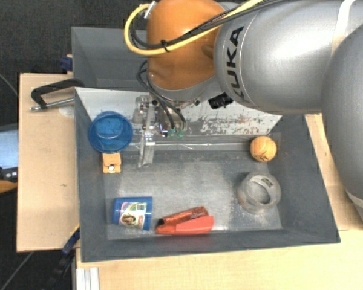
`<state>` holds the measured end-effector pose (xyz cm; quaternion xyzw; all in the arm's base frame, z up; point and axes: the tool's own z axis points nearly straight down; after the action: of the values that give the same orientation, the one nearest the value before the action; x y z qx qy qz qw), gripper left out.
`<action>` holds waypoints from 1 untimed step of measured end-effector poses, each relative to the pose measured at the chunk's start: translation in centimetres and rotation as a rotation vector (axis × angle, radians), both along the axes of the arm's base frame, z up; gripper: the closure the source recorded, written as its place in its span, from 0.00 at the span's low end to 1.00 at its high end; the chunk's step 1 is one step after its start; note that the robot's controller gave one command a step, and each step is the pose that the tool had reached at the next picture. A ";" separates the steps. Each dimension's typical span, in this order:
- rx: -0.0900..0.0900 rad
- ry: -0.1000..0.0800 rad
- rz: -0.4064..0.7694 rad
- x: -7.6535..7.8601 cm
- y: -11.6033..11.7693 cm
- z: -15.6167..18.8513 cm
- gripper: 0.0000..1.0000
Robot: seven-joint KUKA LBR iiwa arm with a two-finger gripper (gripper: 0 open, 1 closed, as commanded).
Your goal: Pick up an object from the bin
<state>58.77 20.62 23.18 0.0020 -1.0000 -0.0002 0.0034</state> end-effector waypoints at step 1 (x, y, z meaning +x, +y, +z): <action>0.002 -0.009 -0.003 0.2 -0.1 0.5 0.00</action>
Offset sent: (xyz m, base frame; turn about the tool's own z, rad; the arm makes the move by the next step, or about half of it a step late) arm -0.0496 0.0264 -0.1618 -0.1794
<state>58.94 20.47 23.73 0.0005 -1.0000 -0.0010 -0.0011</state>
